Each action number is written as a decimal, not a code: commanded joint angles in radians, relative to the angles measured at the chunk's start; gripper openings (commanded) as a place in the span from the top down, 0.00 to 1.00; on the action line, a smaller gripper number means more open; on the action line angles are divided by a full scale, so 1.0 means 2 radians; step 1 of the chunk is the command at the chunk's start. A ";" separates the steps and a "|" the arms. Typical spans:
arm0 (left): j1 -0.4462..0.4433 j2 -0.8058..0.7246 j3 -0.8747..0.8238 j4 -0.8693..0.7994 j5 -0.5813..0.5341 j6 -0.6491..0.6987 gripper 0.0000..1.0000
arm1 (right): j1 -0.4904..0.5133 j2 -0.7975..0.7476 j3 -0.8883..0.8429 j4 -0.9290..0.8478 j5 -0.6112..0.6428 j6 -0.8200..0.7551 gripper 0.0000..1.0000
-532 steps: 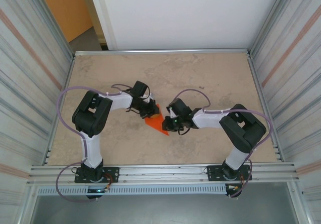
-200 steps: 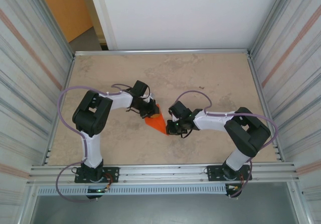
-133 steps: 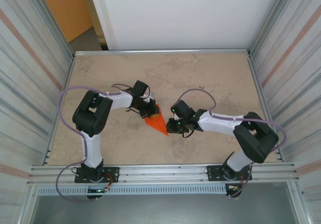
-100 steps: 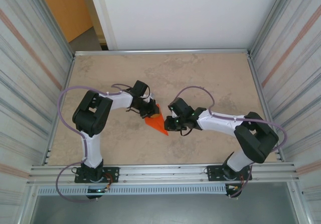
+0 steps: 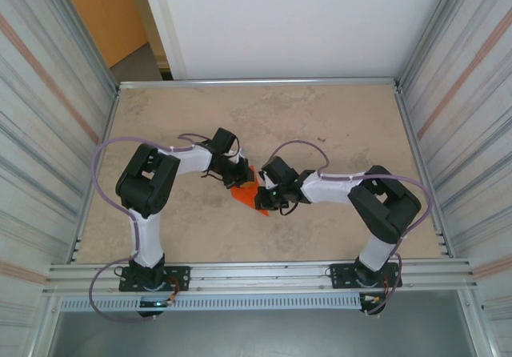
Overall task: Fold a paper plane with a square sheet of paper (pick it up from the middle)
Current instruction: Fourth fold the wing at the center of the table.
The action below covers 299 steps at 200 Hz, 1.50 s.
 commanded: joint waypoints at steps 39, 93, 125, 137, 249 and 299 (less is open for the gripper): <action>0.001 0.055 -0.020 -0.060 -0.089 -0.005 0.90 | -0.011 0.002 -0.028 -0.003 0.002 -0.005 0.92; 0.003 0.052 -0.016 -0.062 -0.084 0.002 0.90 | -0.015 0.005 -0.041 -0.011 0.003 -0.006 0.93; 0.006 -0.002 -0.005 -0.047 -0.050 0.022 0.87 | -0.016 0.011 -0.046 -0.019 0.000 0.000 0.94; 0.005 -0.033 -0.002 -0.038 -0.040 0.029 0.86 | -0.017 0.011 -0.047 -0.021 -0.001 0.002 0.94; -0.014 -0.069 -0.051 0.029 -0.033 0.037 0.86 | -0.022 0.009 -0.044 -0.009 -0.015 0.012 0.94; -0.014 -0.036 -0.037 -0.030 -0.101 0.016 0.92 | -0.022 -0.015 -0.039 -0.002 -0.022 0.003 0.92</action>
